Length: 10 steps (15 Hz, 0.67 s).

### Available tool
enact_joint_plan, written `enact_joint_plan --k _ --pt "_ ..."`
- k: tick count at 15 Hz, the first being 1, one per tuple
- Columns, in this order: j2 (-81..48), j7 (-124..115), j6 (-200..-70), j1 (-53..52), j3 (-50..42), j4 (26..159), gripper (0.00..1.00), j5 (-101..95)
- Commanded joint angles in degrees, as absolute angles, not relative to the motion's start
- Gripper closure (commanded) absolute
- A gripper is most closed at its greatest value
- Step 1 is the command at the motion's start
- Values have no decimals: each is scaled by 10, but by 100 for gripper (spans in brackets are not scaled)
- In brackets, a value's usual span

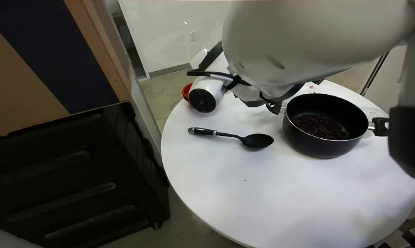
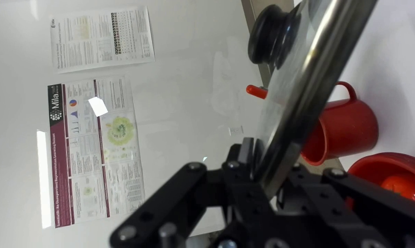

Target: Put the spoon on the table then cover the pot with the lid

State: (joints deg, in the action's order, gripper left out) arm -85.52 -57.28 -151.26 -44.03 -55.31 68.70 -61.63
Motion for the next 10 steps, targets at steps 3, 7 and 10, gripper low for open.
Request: enact_joint_plan --k 3,7,10 --pt "-844 -629 -1538 -477 -586 746 97 -645" --pt "-818 -668 -1530 -458 -574 769 97 -669" --pt "-800 -705 -1520 -440 -572 789 97 -698"
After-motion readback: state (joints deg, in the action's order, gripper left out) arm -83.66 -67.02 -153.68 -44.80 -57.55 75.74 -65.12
